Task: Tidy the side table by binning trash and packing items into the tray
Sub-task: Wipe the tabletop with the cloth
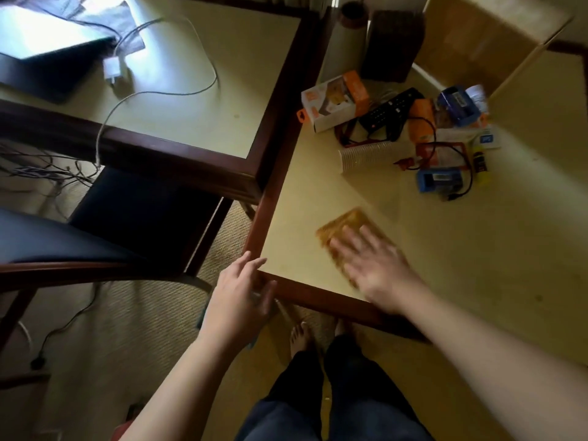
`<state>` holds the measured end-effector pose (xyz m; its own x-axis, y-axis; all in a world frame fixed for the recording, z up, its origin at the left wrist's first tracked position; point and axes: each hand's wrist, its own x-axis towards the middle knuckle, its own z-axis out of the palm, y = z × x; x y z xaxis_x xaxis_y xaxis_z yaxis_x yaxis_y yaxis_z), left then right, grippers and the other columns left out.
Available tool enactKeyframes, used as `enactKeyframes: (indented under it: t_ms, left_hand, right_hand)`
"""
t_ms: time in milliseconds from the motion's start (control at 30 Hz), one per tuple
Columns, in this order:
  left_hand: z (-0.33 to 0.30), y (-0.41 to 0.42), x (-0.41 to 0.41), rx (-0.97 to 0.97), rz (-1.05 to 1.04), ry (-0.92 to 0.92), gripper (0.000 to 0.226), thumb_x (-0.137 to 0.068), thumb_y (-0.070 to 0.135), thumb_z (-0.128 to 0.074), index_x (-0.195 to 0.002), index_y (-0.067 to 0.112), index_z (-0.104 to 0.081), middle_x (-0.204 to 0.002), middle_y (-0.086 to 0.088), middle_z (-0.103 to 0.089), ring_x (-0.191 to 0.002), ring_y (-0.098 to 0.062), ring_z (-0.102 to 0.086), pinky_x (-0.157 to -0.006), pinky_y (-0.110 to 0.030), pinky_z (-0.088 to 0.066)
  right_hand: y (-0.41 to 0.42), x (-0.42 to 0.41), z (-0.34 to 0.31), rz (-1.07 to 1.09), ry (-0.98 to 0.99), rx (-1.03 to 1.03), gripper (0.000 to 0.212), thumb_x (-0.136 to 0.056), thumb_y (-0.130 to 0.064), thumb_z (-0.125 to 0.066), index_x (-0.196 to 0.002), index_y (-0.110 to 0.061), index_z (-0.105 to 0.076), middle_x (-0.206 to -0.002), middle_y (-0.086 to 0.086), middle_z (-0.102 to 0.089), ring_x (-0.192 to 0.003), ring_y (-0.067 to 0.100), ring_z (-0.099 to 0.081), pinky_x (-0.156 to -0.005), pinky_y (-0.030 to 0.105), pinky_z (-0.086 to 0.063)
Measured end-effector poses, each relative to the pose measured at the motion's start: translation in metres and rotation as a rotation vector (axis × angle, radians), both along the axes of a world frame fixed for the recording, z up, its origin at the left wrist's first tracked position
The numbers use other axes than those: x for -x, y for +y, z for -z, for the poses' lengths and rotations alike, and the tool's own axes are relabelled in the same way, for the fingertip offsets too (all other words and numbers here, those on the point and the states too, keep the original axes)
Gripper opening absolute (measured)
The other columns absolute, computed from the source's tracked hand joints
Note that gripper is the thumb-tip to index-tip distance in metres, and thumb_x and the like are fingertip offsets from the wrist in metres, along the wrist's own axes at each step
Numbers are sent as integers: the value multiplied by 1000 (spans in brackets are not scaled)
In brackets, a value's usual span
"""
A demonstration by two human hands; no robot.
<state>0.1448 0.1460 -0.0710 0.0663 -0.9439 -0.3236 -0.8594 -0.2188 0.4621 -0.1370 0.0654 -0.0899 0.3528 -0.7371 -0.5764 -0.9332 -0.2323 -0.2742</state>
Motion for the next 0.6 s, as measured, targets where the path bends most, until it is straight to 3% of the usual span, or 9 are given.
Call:
enactKeyframes:
  t_ms: [67, 133, 200, 267, 300, 433, 533, 600]
  left_hand:
    - [0, -14, 3, -4, 47, 13, 55, -99, 55, -53, -150, 35, -44, -164, 3, -33, -150, -22, -29, -120, -44, -31]
    - [1, -30, 4, 5, 43, 29, 52, -101, 56, -49, -148, 34, -47, -163, 2, -36, -150, -20, -30, -121, -42, -29]
    - [3, -45, 6, 33, 19, 69, 49, -102, 55, -45, -144, 32, -52, -160, 1, -41, -148, -18, -32, -121, -36, -26]
    - [8, -60, 10, 47, 17, 88, 45, -105, 49, -44, -143, 30, -56, -157, 1, -44, -146, -18, -35, -119, -33, -25]
    - [10, -67, 12, 53, 18, 88, 42, -106, 47, -44, -142, 29, -58, -157, 1, -45, -145, -18, -36, -119, -33, -25]
    - [16, -86, 22, 52, 24, 93, 41, -107, 40, -45, -142, 26, -59, -157, -3, -46, -146, -20, -35, -120, -35, -24]
    - [21, -91, 34, 36, 38, 78, 42, -106, 43, -47, -144, 28, -58, -159, -2, -44, -149, -21, -32, -123, -39, -24]
    - [25, -94, 43, 36, 63, 57, 46, -104, 50, -43, -144, 31, -57, -160, -2, -42, -150, -23, -31, -123, -41, -24]
  right_hand:
    - [-28, -24, 10, 257, -10, 94, 55, -108, -53, -9, -157, -53, 14, -166, -18, 27, -156, 19, 23, -124, 54, 4]
    - [-20, -77, 19, 307, -45, 115, 58, -108, -50, -13, -161, -46, 10, -171, -10, 20, -158, 25, 16, -124, 56, 1]
    - [31, -114, 27, 67, -144, 86, 64, -107, -49, -24, -160, -44, 10, -171, -5, 20, -157, 28, 19, -124, 53, 4]
    - [73, -93, 21, -234, -168, 101, 65, -107, -45, -27, -159, -49, 12, -167, -12, 31, -152, 22, 32, -124, 46, 13]
    - [81, -65, 19, -250, -182, 114, 61, -108, -44, -25, -158, -53, 7, -165, -18, 31, -151, 17, 34, -125, 43, 14]
    - [45, 28, 15, 108, -65, 96, 58, -109, -44, -21, -152, -64, 12, -162, -29, 30, -153, 10, 28, -126, 53, 0]
    - [-3, -15, 17, 403, -47, 162, 58, -110, -39, -18, -158, -54, 11, -166, -18, 27, -156, 20, 23, -124, 63, -4]
    - [4, -66, 20, 298, -42, 136, 70, -107, -29, -29, -161, -41, 14, -164, -7, 35, -155, 29, 26, -122, 62, -1]
